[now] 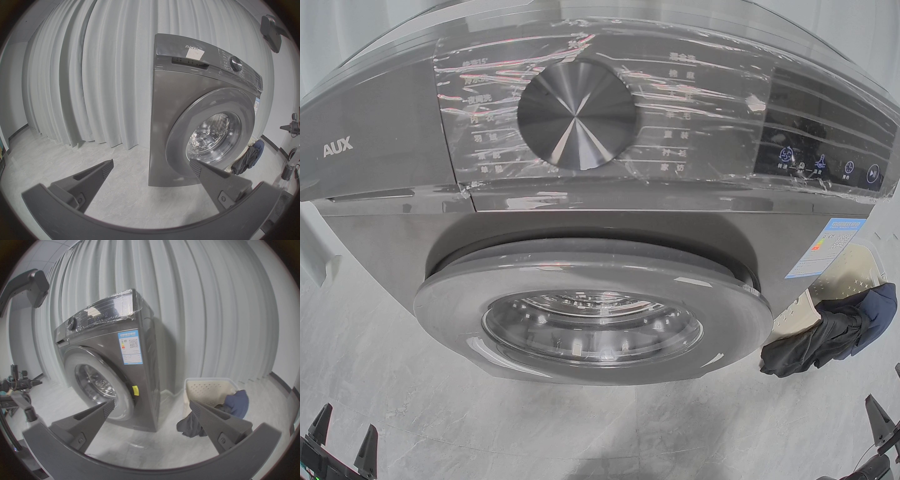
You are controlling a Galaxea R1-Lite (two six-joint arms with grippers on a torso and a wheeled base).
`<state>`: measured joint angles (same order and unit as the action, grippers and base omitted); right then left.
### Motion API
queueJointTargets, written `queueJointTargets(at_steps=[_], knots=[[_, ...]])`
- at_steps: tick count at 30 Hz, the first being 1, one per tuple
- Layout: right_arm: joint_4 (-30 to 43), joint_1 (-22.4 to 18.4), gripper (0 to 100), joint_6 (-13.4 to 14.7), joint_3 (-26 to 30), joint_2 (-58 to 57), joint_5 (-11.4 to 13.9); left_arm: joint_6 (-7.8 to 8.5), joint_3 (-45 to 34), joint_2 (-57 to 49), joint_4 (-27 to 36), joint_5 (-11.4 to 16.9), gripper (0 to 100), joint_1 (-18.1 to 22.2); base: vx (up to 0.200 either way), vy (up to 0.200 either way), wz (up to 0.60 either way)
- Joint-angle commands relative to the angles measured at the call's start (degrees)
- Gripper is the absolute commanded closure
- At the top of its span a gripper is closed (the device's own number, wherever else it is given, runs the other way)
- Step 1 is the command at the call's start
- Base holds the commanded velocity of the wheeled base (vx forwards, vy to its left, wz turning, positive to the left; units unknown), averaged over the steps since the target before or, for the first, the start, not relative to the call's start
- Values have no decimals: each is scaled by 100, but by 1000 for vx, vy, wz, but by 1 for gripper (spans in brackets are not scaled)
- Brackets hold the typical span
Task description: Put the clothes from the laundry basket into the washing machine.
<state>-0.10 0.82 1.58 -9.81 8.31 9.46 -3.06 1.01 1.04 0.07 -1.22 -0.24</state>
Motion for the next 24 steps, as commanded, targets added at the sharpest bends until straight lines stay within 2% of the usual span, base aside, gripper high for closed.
queueJointTargets(at_steps=[1, 4, 5, 6, 7, 8, 9, 10, 13, 15, 18, 24], knots=[[-535, 287, 0, -71, -381, 2605, 1014, -2, -101, -95, 1, -1, 0, -2, 0, 0, 0], [-1309, 788, 0, -53, -381, 3414, 1084, -2, -101, -95, 1, -1, 0, -2, 0, 0, 0], [-1616, 1105, 0, 17, -390, 3704, 1067, -2, -101, -95, 1, -1, 0, -2, 0, 0, 0], [-1616, 1105, 0, 17, -390, 3704, 1067, -2, -101, -95, 1, -1, 0, -2, 0, 0, 0], [-1968, 1588, 0, 246, -399, 4152, 909, -2, -101, -95, 1, -1, 0, -2, 0, 0, 0], [-2073, 1817, 0, 342, -416, 4337, 759, -2, -101, -95, 1, -1, 0, -2, 0, 0, 0], [-2073, 1817, 0, 342, -416, 4337, 759, -2, -101, -95, 1, -1, 0, -2, 0, 0, 0], [-2196, 2291, 0, 501, -442, 4618, 478, -2, -101, -95, 1, -1, 0, -2, 0, 0, 0], [-2355, 2836, 0, 738, -539, 5040, 56, -2, -101, -95, 1, -1, 0, -2, 0, 0, 0], [-2521, 3030, 0, 905, -653, 5268, -137, -10, -101, -95, -7, -1, 0, -2, 0, 0, 0], [-2812, 3118, 0, 1063, -838, 5567, -199, -2, -101, -95, 1, 8, 0, -2, 0, 0, 0], [-3330, 3074, 0, 984, -970, 6147, -181, -2, -101, -95, 1, -1, 0, -2, 0, 0, 0]])
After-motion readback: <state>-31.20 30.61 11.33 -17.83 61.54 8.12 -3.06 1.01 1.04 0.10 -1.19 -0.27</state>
